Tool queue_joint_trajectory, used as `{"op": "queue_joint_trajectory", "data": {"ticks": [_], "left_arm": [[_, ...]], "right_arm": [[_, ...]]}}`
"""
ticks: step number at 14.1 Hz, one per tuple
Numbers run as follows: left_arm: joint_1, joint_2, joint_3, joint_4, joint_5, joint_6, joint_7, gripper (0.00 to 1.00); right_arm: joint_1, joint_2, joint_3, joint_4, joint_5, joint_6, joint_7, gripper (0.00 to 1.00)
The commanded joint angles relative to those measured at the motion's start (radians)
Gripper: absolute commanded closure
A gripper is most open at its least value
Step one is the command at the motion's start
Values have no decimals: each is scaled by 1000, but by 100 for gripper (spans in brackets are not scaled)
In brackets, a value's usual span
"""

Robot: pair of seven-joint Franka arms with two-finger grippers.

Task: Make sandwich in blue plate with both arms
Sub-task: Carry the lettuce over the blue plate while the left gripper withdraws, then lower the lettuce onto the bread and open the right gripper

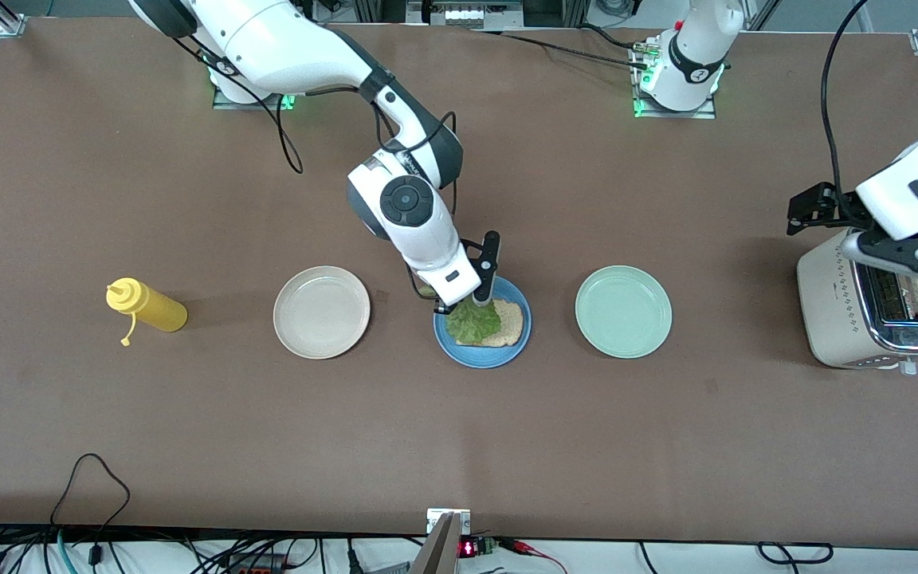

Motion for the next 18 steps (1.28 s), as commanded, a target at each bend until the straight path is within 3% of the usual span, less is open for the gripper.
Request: {"op": "queue_joint_trajectory", "data": {"ticks": [1, 7, 10, 16, 18], "left_arm": [[-22, -117, 27, -180, -15, 87, -22, 0], [-10, -102, 30, -159, -6, 58, -103, 0], [-10, -101, 32, -154, -6, 59, -108, 0], [2, -97, 30, -142, -6, 61, -106, 0], [2, -96, 30, -142, -6, 62, -106, 0]], "right_arm": [[39, 37, -13, 42, -30, 21, -10, 100], [80, 115, -14, 109, -162, 29, -10, 100], [85, 182, -14, 182, -170, 33, -7, 100], [94, 226, -14, 180, -219, 65, 2, 97], [93, 218, -16, 183, -218, 62, 37, 0]]}}
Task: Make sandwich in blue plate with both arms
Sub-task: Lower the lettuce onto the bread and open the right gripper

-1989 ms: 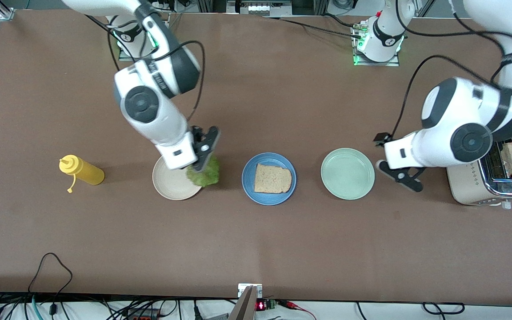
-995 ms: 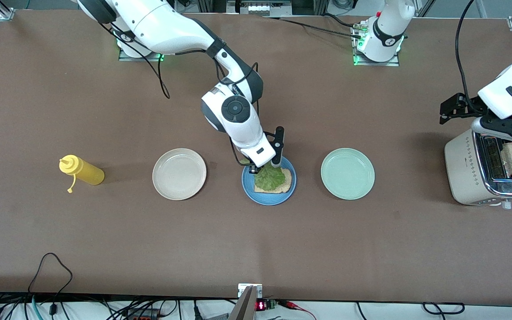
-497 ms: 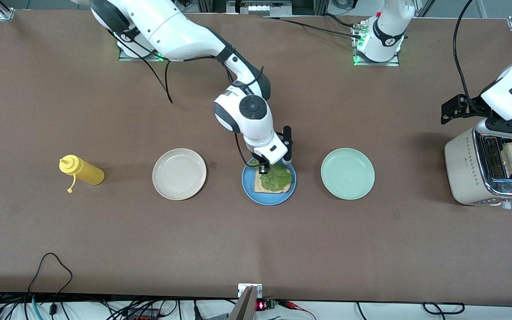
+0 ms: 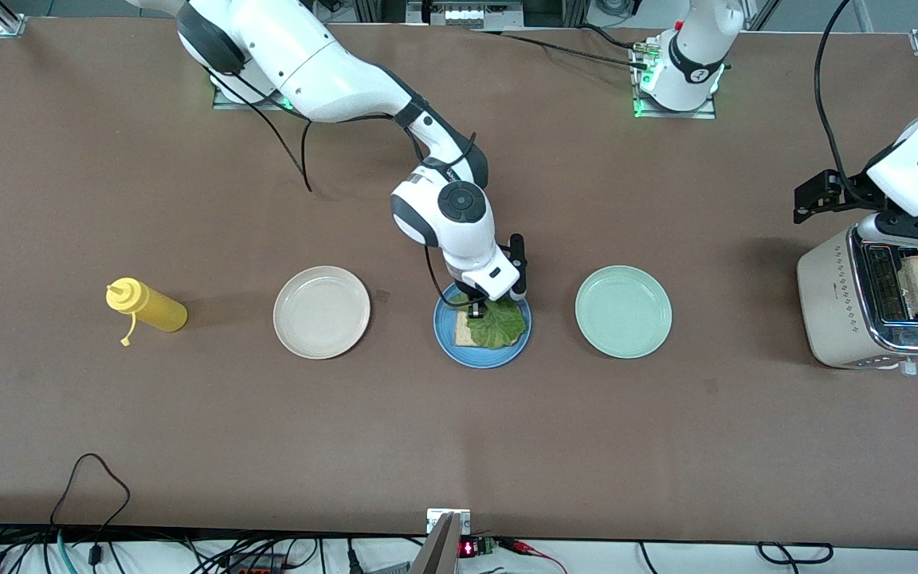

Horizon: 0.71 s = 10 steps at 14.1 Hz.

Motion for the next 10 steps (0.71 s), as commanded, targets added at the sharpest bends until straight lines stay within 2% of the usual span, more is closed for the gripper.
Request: {"op": "queue_joint_trajectory", "data": {"ticks": [1, 4, 7, 10], "left_arm": [[4, -1, 1, 11, -5, 4, -9, 0], [4, -3, 1, 13, -5, 1, -7, 0], [4, -5, -7, 14, -5, 0, -9, 0], [4, -5, -7, 28, -5, -22, -7, 0]], "right_arm": [[7, 17, -6, 39, -13, 0, 46, 0], [-7, -23, -9, 37, -13, -5, 83, 0], [-12, -65, -44, 37, -6, -11, 154, 0], [-71, -169, -43, 37, 4, -150, 223, 0]]}}
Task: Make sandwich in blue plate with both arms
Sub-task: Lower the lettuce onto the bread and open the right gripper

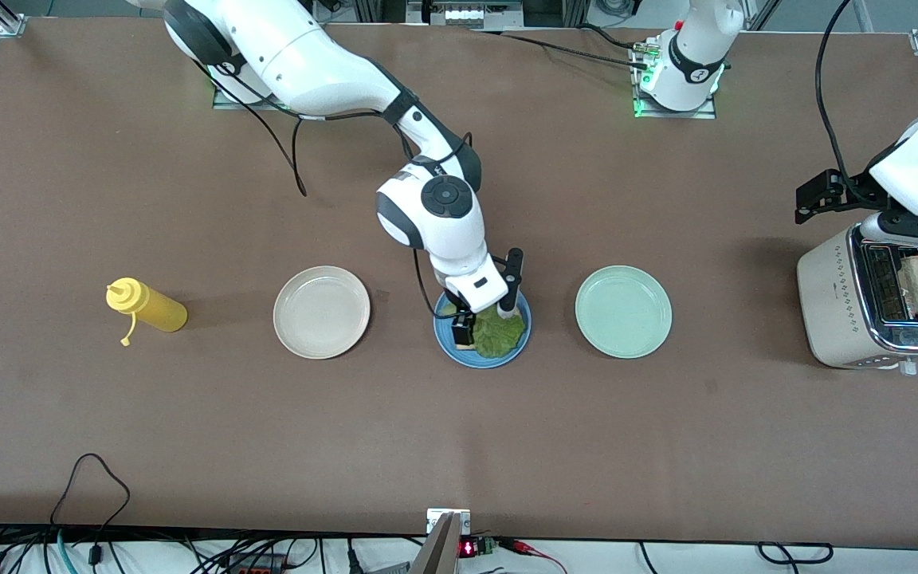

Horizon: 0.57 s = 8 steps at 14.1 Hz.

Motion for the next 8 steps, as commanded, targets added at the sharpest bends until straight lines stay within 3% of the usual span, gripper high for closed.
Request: {"op": "queue_joint_trajectory", "data": {"ticks": [1, 5, 8], "left_arm": [[4, -3, -6, 25, -5, -26, -7, 0], [2, -2, -8, 25, -5, -28, -8, 0], [2, -3, -8, 25, -5, -31, -7, 0]], "right_arm": [[-63, -130, 9, -17, 3, -169, 42, 0], [-101, -244, -58, -23, 1, -324, 144, 0], [-244, -308, -89, -58, 6, -496, 147, 0]]}}
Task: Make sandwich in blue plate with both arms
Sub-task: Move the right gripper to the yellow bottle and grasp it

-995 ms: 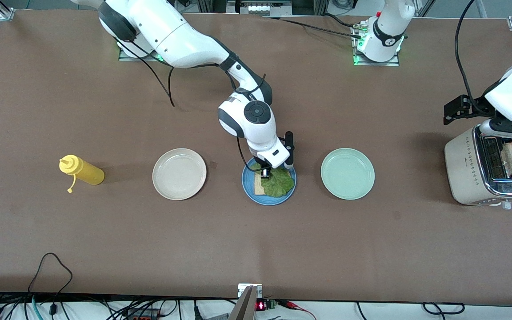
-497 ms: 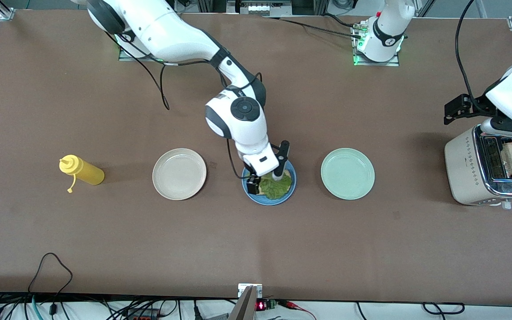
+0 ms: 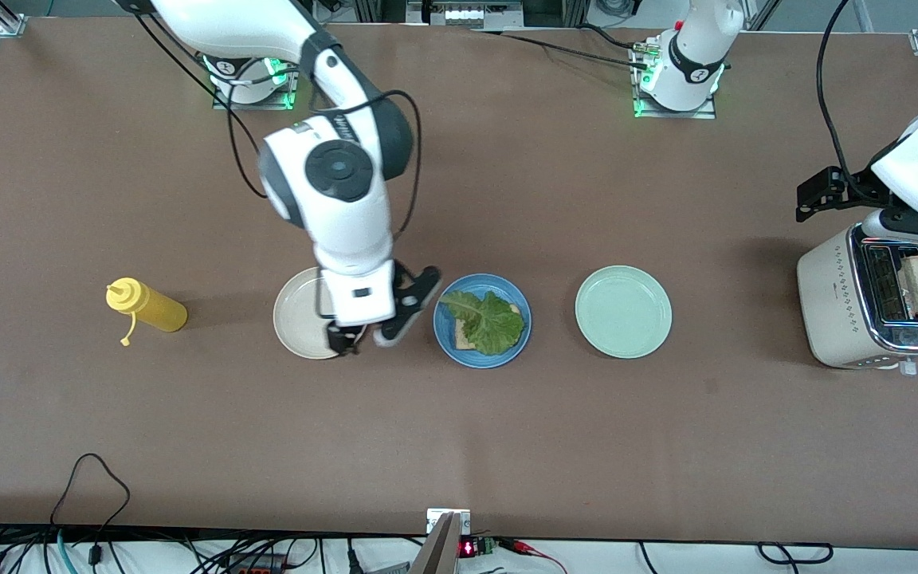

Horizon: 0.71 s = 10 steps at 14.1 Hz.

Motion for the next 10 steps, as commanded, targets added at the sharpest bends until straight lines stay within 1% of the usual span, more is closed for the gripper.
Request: {"op": "queue_joint_trajectory", "data": {"ticks": [1, 4, 6, 7, 8, 10], "left_arm": [[3, -3, -6, 17, -5, -28, -7, 0], [4, -4, -6, 17, -5, -34, -4, 0], [4, -4, -6, 17, -5, -34, -7, 0], [3, -4, -6, 18, -5, -34, -7, 0], [3, -4, -6, 17, -5, -34, -7, 0], [3, -6, -6, 17, -5, -38, -7, 0]], "right_arm": [[-158, -88, 3, -120, 6, -94, 15, 0], [-291, -223, 7, -298, 27, -99, 6, 0], [-315, -318, 3, -390, 27, -100, -25, 0], [-324, -347, 2, -418, 26, -103, -34, 0], [-340, -357, 2, -419, 26, -105, -75, 0], [-382, -351, 2, -416, 23, -91, -211, 0]]}}
